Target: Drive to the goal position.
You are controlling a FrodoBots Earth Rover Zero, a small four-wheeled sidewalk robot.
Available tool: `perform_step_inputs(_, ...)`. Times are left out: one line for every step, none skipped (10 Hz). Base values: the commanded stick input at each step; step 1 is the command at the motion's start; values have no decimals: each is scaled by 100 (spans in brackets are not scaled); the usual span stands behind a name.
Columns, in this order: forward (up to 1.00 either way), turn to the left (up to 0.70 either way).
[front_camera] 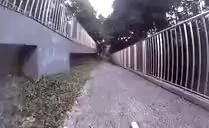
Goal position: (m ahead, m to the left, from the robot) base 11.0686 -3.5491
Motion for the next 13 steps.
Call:
perform_step_inputs(70,0)
perform_step_inputs(70,0)
perform_step_inputs(70,0)
perform_step_inputs(70,0)
perform_step_inputs(70,0)
perform_step_inputs(70,0)
perform_step_inputs(70,0)
perform_step_inputs(70,0)
perform_step_inputs(70,0)
perform_step_inputs(70,-1)
perform_step_inputs(70,-2)
perform_step_inputs(70,-2)
perform_step_inputs(70,-2)
